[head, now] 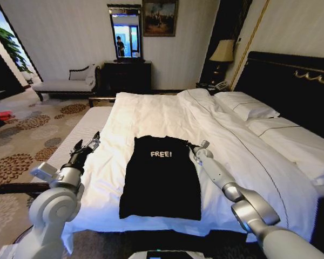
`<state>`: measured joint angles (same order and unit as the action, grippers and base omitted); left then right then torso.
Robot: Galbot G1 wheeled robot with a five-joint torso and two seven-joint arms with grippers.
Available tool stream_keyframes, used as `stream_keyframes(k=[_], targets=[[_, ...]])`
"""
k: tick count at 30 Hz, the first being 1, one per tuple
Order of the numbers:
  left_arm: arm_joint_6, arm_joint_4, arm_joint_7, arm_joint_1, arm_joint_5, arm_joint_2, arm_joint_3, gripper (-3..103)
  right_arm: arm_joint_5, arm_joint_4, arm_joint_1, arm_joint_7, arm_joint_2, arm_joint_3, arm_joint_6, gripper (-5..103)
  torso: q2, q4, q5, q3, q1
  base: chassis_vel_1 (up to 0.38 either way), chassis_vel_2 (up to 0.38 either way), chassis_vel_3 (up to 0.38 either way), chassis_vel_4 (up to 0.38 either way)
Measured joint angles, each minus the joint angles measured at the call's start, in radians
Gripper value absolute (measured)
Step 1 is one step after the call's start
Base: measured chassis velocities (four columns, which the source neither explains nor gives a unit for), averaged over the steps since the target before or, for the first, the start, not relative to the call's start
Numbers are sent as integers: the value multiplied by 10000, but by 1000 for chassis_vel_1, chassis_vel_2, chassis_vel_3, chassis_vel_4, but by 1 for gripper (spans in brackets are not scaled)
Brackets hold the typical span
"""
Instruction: Fold the clothes on the bed.
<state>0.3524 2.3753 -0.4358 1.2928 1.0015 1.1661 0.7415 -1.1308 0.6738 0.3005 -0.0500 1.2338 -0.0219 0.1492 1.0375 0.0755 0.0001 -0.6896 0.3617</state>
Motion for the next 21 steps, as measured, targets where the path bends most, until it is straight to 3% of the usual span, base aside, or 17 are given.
stream_keyframes(k=[13,21], targets=[[-3,-1012,-159,-1071,535,-145,-465,100,49,-254,-156,92,-33,-167,-53,0,0,-1,1,0,0,0,0,0,0],[600,-4256,-312,-3346,1741,-534,-1642,100,280,64,116,-60,39,-553,-198,0,0,0,-2,0,1,0,0,0,0]])
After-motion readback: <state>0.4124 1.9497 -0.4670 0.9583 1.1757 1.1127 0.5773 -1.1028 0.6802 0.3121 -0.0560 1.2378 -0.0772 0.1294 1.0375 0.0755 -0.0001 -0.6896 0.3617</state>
